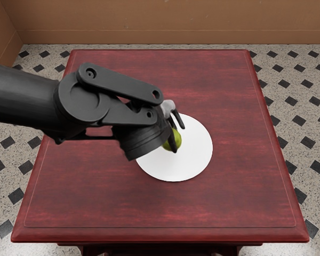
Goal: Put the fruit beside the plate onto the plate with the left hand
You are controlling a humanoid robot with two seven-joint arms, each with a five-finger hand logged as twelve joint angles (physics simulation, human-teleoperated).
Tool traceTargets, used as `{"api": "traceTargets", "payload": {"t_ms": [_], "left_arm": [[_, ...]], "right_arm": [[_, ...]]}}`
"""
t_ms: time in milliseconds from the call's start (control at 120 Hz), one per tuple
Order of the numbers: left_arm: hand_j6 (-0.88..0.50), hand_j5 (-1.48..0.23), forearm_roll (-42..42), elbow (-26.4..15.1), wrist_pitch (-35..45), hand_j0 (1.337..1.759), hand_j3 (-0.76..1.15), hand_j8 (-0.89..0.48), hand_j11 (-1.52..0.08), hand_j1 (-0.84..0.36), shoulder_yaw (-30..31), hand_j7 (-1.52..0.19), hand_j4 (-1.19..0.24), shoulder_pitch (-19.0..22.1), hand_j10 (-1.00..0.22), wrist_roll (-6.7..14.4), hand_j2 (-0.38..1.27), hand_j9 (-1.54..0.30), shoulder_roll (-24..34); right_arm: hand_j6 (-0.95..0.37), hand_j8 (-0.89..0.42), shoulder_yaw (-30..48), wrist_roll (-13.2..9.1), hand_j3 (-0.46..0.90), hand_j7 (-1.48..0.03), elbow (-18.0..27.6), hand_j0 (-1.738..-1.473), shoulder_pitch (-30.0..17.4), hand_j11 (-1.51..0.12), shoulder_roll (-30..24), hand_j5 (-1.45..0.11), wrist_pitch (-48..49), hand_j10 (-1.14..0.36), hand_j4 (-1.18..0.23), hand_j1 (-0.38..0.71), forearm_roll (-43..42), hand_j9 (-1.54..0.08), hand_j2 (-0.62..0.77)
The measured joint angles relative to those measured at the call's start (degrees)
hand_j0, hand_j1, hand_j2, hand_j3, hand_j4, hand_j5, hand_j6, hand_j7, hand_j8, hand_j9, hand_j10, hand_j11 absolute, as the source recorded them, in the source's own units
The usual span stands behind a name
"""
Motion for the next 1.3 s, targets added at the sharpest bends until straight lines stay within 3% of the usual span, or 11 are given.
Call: {"api": "traceTargets", "payload": {"t_ms": [233,367,483,708,758,992,1167,1300], "left_arm": [[-0.33,-0.49,0.1,1.4,-0.8,1.658,0.00,-0.32,-0.48,-0.07,-1.5,-0.49,-0.36,0.8,-0.36,0.0,0.16,-0.48,1.3],[-0.29,-0.41,0.1,1.5,-9.5,1.658,0.00,-0.29,-0.41,-0.01,-7.0,-0.41,-0.31,2.3,-0.31,0.0,0.11,-0.41,13.7],[-0.28,-0.38,0.1,0.9,-21.3,1.658,0.00,-0.27,-0.37,0.01,-15.4,-0.37,-0.28,6.9,-0.28,0.0,0.08,-0.37,24.3],[-0.26,-0.34,-0.1,-0.7,-40.7,1.658,0.00,-0.26,-0.34,0.04,-33.8,-0.34,-0.26,24.5,-0.26,0.0,0.06,-0.34,43.5],[-0.26,-0.34,-0.4,-0.5,-45.3,1.658,0.00,-0.25,-0.34,0.04,-36.7,-0.34,-0.26,25.7,-0.26,0.0,0.06,-0.34,46.8],[-0.25,-0.33,-7.3,2.9,-63.7,1.658,0.00,-0.25,-0.33,0.05,-41.6,-0.33,-0.25,30.9,-0.25,0.0,0.05,-0.33,52.6],[-0.25,-0.32,-11.5,8.0,-67.2,1.658,0.00,-0.25,-0.32,0.05,-42.1,-0.32,-0.25,35.1,-0.25,0.0,0.05,-0.32,56.3],[-0.25,-0.32,-12.5,10.7,-67.8,1.658,0.00,-0.25,-0.32,0.05,-42.2,-0.32,-0.25,35.9,-0.25,0.0,0.05,-0.32,56.4]], "right_arm": [[-0.04,-0.04,0.0,0.0,0.00,-0.05,0.0,-1.658,0.3,-0.05,0.0,-0.05,0.0,-0.04,-0.04,-0.31,0.0,-0.05,-0.01],[-0.04,-0.04,0.0,0.0,0.00,-0.05,0.0,-1.658,0.4,-0.05,0.0,-0.05,0.0,-0.04,-0.04,-0.31,0.0,-0.05,-0.01],[-0.04,-0.04,0.0,0.0,0.00,-0.05,0.0,-1.658,0.5,-0.05,0.0,-0.05,0.0,-0.04,-0.04,-0.31,0.0,-0.05,-0.01],[-0.04,-0.04,0.0,0.1,0.00,-0.05,0.0,-1.658,0.6,-0.05,0.0,-0.05,0.0,-0.04,-0.04,-0.31,0.0,-0.05,-0.01],[-0.04,-0.04,0.0,0.1,0.00,-0.05,0.0,-1.658,0.7,-0.05,0.0,-0.05,0.0,-0.04,-0.04,-0.31,0.0,-0.05,-0.01],[-0.04,-0.04,0.0,0.1,0.00,-0.05,0.2,-1.658,0.8,-0.05,0.0,-0.05,0.0,-0.04,-0.04,-0.31,0.0,-0.05,-0.01],[-0.04,-0.04,0.0,0.1,0.00,-0.05,0.3,-1.658,1.0,-0.05,0.0,-0.05,0.0,-0.04,-0.04,-0.31,0.0,-0.05,-0.01],[-0.04,-0.04,0.0,0.1,0.00,-0.05,0.3,-1.658,1.2,-0.05,0.0,-0.05,0.0,-0.04,-0.04,-0.31,0.0,-0.05,-0.01]]}}
